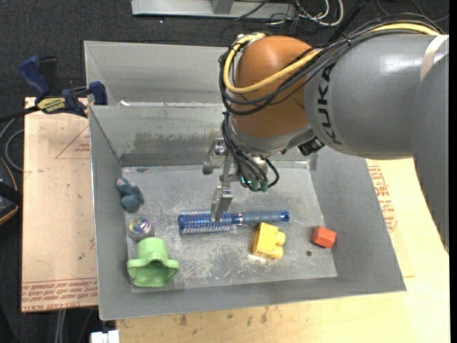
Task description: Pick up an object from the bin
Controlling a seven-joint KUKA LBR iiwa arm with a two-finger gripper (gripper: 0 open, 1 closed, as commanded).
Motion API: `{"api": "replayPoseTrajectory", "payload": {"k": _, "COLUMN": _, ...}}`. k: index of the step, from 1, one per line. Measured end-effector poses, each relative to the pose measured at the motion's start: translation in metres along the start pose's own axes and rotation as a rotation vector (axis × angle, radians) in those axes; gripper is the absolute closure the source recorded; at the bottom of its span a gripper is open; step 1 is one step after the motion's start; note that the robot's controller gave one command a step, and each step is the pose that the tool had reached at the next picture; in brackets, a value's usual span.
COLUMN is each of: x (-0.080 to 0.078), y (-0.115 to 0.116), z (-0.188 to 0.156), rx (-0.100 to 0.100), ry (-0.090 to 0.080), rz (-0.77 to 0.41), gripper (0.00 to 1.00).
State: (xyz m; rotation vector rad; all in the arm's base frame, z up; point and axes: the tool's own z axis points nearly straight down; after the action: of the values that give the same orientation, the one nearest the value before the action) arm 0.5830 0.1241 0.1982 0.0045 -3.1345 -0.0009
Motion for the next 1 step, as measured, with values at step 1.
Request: {"api": "replayPoseTrajectory", "payload": {"k": 1, "x": 0.0547, "y": 0.0179, "z": 0.0374, "rx": 0.0, "ry": 0.001, "rz": 0.005, "gripper": 0.0}}
